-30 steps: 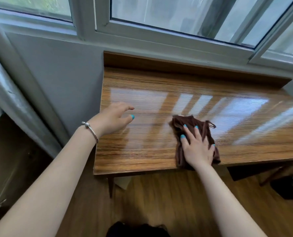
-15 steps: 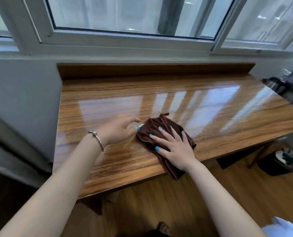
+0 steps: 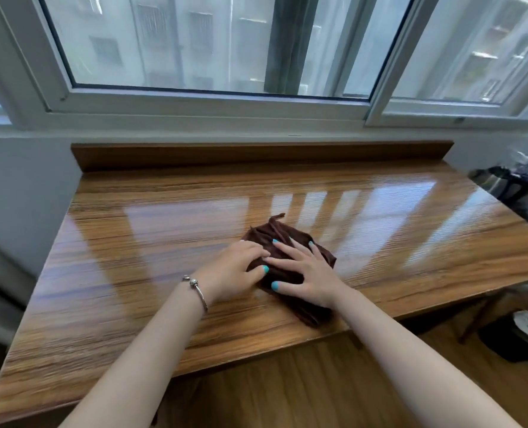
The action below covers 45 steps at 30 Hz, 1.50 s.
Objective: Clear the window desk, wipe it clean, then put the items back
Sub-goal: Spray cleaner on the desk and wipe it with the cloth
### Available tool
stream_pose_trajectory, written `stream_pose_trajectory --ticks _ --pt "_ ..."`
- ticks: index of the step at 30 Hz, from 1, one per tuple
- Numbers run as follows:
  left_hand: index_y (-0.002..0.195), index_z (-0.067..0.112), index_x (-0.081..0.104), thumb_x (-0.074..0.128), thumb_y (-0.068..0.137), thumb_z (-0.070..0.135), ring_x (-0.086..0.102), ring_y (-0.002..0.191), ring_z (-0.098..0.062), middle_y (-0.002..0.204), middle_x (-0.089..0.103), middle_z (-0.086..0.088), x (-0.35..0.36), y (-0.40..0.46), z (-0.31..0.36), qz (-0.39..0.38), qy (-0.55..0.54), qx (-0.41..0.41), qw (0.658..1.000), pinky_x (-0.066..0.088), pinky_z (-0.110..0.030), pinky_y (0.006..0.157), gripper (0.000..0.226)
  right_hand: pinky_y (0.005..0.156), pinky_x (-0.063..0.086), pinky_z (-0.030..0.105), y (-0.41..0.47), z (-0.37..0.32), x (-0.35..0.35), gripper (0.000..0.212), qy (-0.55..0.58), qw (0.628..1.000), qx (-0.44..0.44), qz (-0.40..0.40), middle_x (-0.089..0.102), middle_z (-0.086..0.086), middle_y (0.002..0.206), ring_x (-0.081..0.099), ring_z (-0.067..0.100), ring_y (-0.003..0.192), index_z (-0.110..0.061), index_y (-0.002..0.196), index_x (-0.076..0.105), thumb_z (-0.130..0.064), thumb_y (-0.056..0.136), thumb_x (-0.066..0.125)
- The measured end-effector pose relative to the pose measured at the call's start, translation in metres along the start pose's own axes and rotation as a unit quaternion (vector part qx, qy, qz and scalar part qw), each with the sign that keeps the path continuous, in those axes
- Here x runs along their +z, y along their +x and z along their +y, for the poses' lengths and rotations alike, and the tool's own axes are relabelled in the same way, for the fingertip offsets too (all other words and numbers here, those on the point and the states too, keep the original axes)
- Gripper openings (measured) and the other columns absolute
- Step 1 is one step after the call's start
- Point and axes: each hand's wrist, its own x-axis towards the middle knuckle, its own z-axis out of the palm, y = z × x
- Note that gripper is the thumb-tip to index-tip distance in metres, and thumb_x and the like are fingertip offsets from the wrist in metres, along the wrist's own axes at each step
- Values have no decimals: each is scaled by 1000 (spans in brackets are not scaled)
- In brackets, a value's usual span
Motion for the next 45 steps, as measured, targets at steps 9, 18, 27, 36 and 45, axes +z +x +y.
stream_pose_trajectory --ticks 9,18,27,36,45 --pt "140 25 48 51 95 20 33 137 -18 148 41 3 10 68 7 5 132 18 991 27 -33 114 45 106 38 39 -25 40 -29 45 115 939 141 293 62 -1 129 52 27 126 -38 104 71 2 83 68" --pt "124 23 59 55 95 34 37 133 -22 141 46 -2 3 135 -8 -130 203 72 968 30 -37 112 32 115 24 36 -35 46 -50 28 -40 980 174 82 39 -15 152 21 14 147 -45 105 69 -27 84 74" --pt "90 17 56 61 92 25 52 113 -21 118 60 -4 4 149 -12 -126 117 49 984 26 -41 112 9 118 5 38 -36 47 -40 3 -98 954 231 165 58 -20 93 47 6 121 -38 86 68 -38 84 70" --pt "93 12 62 67 88 16 56 101 -19 100 62 0 4 151 -18 -102 72 84 989 36 -33 102 8 122 9 48 -46 38 -37 11 -102 928 207 292 56 -25 76 60 14 95 -36 85 77 -27 79 79" --pt "118 23 59 63 86 2 58 89 -11 98 61 10 -43 125 -15 -7 60 184 981 49 -30 83 38 121 15 49 -50 27 -59 30 -68 910 156 379 68 -19 88 52 10 87 -33 112 73 -20 84 75"
